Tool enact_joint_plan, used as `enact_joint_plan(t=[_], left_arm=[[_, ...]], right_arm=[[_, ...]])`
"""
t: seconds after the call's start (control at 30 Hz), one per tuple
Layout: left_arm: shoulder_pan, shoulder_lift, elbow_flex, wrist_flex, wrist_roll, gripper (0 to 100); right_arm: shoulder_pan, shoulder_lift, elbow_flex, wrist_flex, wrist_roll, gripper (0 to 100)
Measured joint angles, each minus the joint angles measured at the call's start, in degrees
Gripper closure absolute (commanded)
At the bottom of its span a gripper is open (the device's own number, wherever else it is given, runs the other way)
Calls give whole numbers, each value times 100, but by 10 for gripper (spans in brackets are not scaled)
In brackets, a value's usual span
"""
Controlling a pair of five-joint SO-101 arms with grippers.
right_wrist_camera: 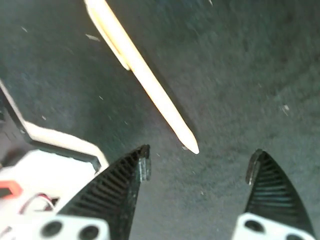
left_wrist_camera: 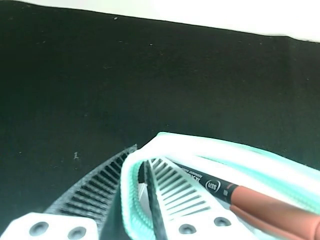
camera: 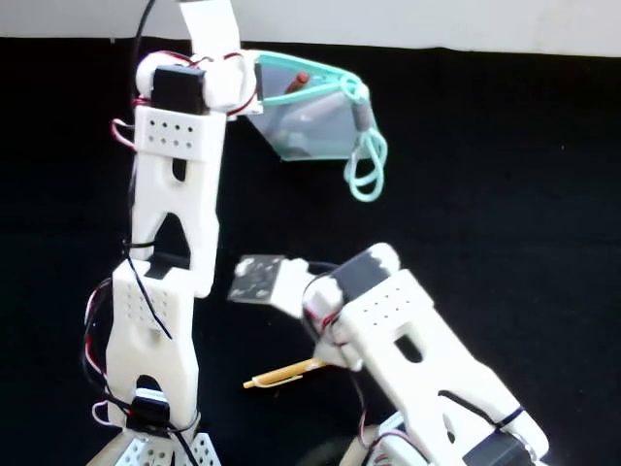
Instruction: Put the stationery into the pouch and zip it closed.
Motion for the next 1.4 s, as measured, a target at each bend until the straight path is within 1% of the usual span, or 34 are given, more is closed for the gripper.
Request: enact_joint_plan(t=[0.1, 0.23, 0.4, 0.53, 0.73, 0.87, 0.9, 0.97, 1.07, 1.13, 1.17, 1.27, 1.4], left_arm=[[-70, 9, 0, 0, 0, 993], [-70, 9, 0, 0, 0, 993], [-70, 9, 0, 0, 0, 993], [-70, 9, 0, 0, 0, 993], [-70, 9, 0, 0, 0, 993], [-70, 9, 0, 9, 0, 993], [-70, 9, 0, 9, 0, 993], [-70, 9, 0, 9, 0, 993], [-70, 9, 0, 9, 0, 993], [-70, 9, 0, 9, 0, 993], [-70, 9, 0, 9, 0, 993], [-70, 9, 0, 9, 0, 993], [-70, 9, 0, 9, 0, 993]], right_arm=[[-492, 0, 35, -167, -220, 689], [-958, 0, 105, -554, -466, 689], [-1565, 0, 914, -1240, -536, 689], [-1688, 0, 1521, -1811, -536, 689], [-1723, 0, 1943, -2426, -536, 690], [-1723, 220, 2277, -3007, -281, 693], [-1723, 325, 2330, -3156, -237, 703], [-1723, 492, 2356, -3349, -202, 778], [-1723, 580, 2347, -3437, -176, 998], [-1697, 571, 2330, -3525, -176, 975], [-1697, 554, 2321, -3534, -176, 997], [-1688, 598, 2295, -3543, -176, 993], [-1486, 598, 2295, -3543, -237, 993]])
